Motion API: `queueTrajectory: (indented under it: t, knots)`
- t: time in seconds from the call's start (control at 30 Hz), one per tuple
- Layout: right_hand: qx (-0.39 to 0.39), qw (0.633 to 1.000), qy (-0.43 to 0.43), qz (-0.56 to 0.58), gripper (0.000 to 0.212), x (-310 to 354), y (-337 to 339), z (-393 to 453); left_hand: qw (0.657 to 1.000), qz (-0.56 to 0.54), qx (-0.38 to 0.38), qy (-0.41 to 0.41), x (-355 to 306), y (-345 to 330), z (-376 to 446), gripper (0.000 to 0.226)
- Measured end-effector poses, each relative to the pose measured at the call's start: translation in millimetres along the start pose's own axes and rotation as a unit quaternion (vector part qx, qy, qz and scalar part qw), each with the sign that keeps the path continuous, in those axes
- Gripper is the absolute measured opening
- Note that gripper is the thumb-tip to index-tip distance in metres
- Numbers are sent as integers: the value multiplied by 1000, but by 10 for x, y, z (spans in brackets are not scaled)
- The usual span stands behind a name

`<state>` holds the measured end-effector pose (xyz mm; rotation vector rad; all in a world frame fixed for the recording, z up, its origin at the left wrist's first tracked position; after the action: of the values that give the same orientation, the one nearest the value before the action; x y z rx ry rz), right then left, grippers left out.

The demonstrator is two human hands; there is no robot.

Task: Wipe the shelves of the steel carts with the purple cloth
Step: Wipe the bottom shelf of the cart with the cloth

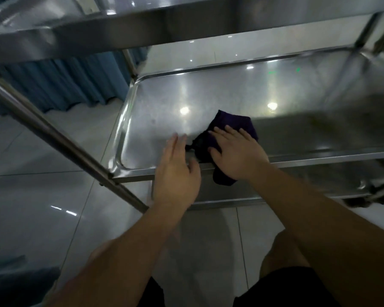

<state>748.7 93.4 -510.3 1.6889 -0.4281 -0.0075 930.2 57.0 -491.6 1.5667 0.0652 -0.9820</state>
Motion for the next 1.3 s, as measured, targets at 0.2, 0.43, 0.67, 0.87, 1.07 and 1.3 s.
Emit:
queueTrajectory:
  t: [0.2, 0.43, 0.67, 0.87, 1.07, 1.3]
  knots:
    - [-25, 993, -117, 11, 64, -1403, 282, -489, 990, 122, 68, -20, -340, -436, 648, 58]
    - [-26, 968, -247, 27, 65, -1921, 397, -604, 976, 212, 52, 9, -275, -634, 637, 61]
    - [11, 1000, -2, 3, 66, -811, 122, -334, 977, 204, 65, 9, -324, -605, 627, 54]
    - [-6, 999, -52, -6, 63, -1772, 304, -594, 974, 216, 62, -5, -335, -630, 617, 56]
    - [-35, 954, -295, 41, 63, -3153, 599, -1081, 972, 231, 50, -9, -402, -631, 587, 55]
    - [-56, 971, -228, 37, 64, -2184, 431, -766, 971, 235, 52, -12, -384, -558, 661, 48]
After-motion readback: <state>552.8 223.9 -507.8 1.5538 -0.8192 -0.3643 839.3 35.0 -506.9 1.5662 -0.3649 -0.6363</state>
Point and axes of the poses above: each hand's wrist, its own z-axis towards the middle knuckle, its own y-axis out of the back of the hand, x = y × z, the point moved 4 cm from there along z, towards the middle knuckle, and after that the axes turned 6 degrees about x, right-handed, at the moved point
